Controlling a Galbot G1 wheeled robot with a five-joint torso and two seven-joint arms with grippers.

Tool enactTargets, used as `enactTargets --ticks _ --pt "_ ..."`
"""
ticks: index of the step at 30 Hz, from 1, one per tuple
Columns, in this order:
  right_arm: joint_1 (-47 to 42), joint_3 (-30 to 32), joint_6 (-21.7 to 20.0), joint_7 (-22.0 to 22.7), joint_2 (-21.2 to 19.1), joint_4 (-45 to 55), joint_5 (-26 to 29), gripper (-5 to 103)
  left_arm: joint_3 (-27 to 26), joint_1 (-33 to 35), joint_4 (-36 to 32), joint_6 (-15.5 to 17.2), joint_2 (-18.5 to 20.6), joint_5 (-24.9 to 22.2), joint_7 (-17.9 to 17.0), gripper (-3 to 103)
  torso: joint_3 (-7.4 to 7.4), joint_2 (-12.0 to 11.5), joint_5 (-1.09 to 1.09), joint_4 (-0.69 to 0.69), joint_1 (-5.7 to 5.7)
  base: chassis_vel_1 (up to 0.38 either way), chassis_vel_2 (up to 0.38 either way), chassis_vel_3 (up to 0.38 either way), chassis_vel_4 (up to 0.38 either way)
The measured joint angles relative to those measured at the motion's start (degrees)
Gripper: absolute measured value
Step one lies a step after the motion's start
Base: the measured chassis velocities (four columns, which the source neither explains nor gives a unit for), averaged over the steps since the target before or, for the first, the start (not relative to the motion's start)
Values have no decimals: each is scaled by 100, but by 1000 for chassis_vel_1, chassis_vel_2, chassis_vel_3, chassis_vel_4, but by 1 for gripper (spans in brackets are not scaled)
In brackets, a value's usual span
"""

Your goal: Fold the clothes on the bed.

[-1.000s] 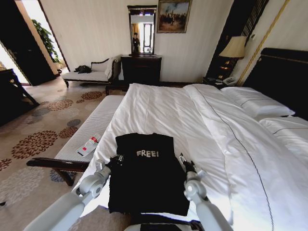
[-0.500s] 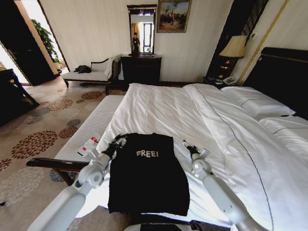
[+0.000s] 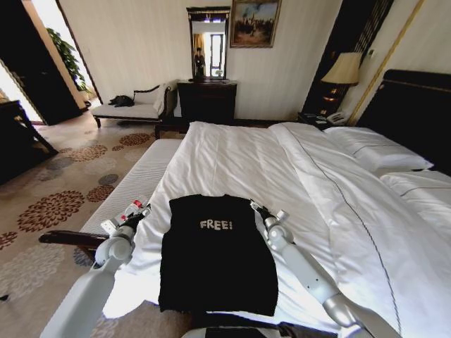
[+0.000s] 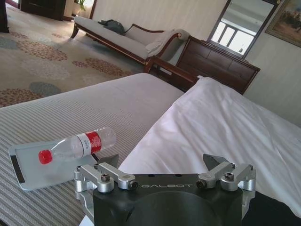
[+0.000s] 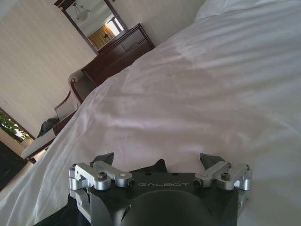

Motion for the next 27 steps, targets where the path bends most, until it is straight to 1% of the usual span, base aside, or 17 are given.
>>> enactTargets --ticks 1,3,6,7,10,11,13,14,15,16,19,20,22,23,24,25,27 --pt "21 -8 -3 -9 12 -24 18 100 -6 7 -14 2 2 1 -4 100 0 0 0 0 0 0 0 0 0" --pt "46 -17 -12 -24 27 -57 47 100 -15 19 -37 3 8 3 -8 100 0 0 0 0 0 0 0 0 0" --pt "62 -49 -63 -68 55 -158 73 85 -37 38 -98 14 34 5 -25 100 0 1 0 -1 0 0 0 0 0" --pt "62 -49 -63 -68 55 -158 73 85 -37 38 -98 14 34 5 -25 100 0 1 0 -1 0 0 0 0 0" --pt "62 -49 -68 -174 100 -264 58 69 -39 41 -146 24 39 5 -37 100 0 1 0 -2 -1 0 0 0 0" --pt "62 -49 -68 -174 100 -264 58 69 -39 41 -146 24 39 5 -37 100 0 1 0 -2 -1 0 0 0 0" --pt "55 -29 -52 -278 128 -301 74 57 -20 42 -149 27 33 10 -40 100 0 1 1 -1 -1 0 0 0 0" --pt "43 -17 -35 -336 133 -310 91 57 -6 42 -147 27 26 19 -41 100 0 1 1 -1 -1 0 0 0 0" --pt "32 -11 -24 -372 133 -313 105 52 4 41 -140 27 21 32 -42 100 0 1 0 -1 -1 0 0 0 0" --pt "32 -11 -24 -372 133 -313 105 52 4 41 -140 27 21 32 -42 100 0 1 0 -1 -1 0 0 0 0" --pt "2 7 2 -458 122 -324 130 35 30 30 -120 27 13 53 -41 100 0 1 1 -1 -1 0 0 0 0" --pt "2 7 2 -458 122 -324 130 35 30 30 -120 27 13 53 -41 100 0 1 1 -1 -1 0 0 0 0" --pt "1 12 16 -495 117 -354 131 25 49 8 -85 25 13 58 -42 100 -1 1 0 -1 -1 0 0 0 0" --pt "1 12 28 -516 119 -370 130 25 60 -4 -70 24 13 60 -42 100 -1 1 0 -1 -1 0 0 0 0" --pt "1 12 46 -541 124 -391 120 19 69 -14 -57 23 13 62 -41 100 0 1 0 -1 -1 0 0 0 0" --pt "1 12 46 -541 124 -391 120 19 69 -14 -57 23 13 62 -41 100 0 1 0 -1 -1 0 0 0 0" --pt "7 1 98 -624 144 -452 50 9 92 -40 -31 20 12 65 -40 100 -1 1 1 -1 -1 0 0 0 0"
